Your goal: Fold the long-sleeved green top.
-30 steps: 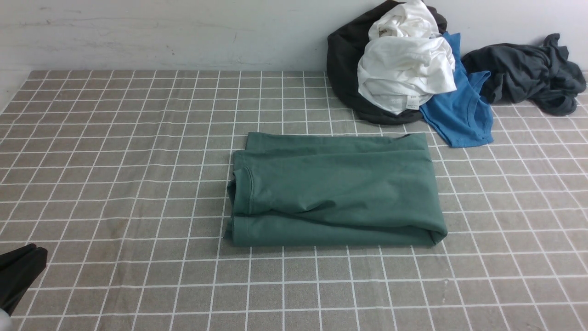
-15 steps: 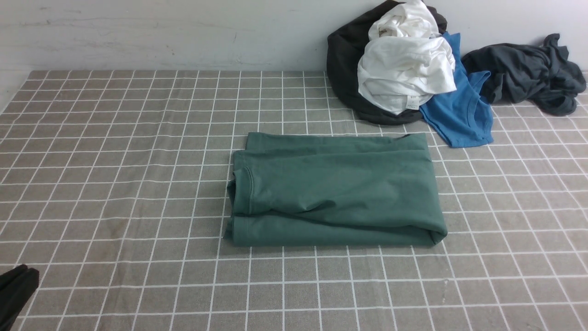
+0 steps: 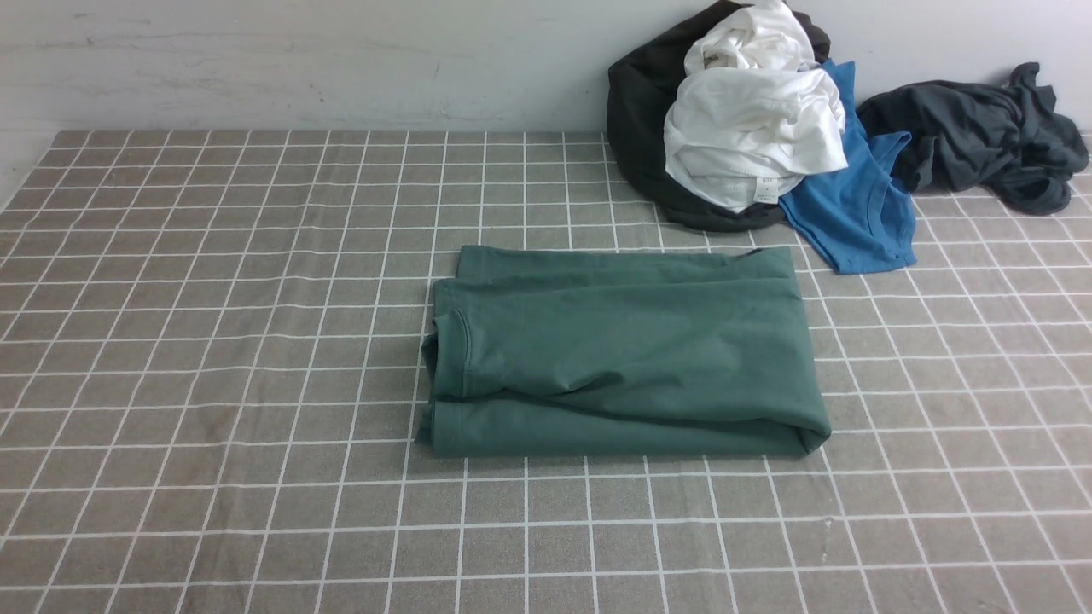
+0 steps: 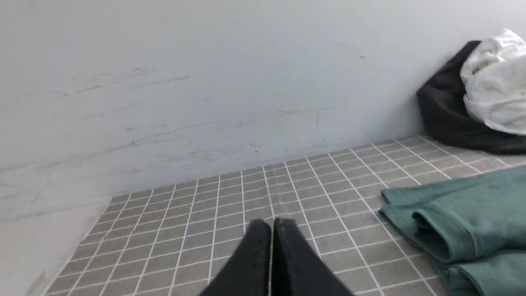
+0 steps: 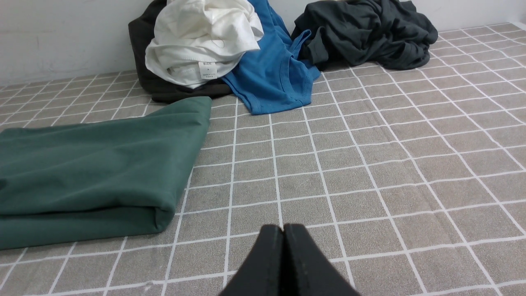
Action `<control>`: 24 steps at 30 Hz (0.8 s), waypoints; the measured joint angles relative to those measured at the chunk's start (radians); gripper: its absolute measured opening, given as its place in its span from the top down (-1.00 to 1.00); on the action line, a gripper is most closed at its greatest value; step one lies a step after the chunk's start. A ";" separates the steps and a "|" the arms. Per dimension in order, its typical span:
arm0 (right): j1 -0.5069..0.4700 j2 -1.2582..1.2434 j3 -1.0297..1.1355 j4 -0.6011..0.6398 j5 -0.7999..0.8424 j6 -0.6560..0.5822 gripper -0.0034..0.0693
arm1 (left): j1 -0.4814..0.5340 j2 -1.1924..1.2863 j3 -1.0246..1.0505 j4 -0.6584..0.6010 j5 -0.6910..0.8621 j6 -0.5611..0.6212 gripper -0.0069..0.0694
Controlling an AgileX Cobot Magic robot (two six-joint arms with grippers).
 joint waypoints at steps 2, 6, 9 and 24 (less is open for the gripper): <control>0.000 0.000 0.000 0.000 0.000 0.000 0.94 | 0.027 -0.001 0.008 0.019 0.028 -0.072 0.84; 0.000 0.000 0.000 0.000 0.001 0.000 0.94 | 0.048 -0.001 0.011 0.026 0.201 -0.139 0.84; 0.000 0.000 0.000 0.000 0.001 0.000 0.94 | 0.048 -0.001 0.012 0.026 0.354 -0.164 0.84; 0.000 0.000 0.000 0.000 0.002 0.000 0.94 | 0.048 -0.001 0.011 0.025 0.361 -0.141 0.84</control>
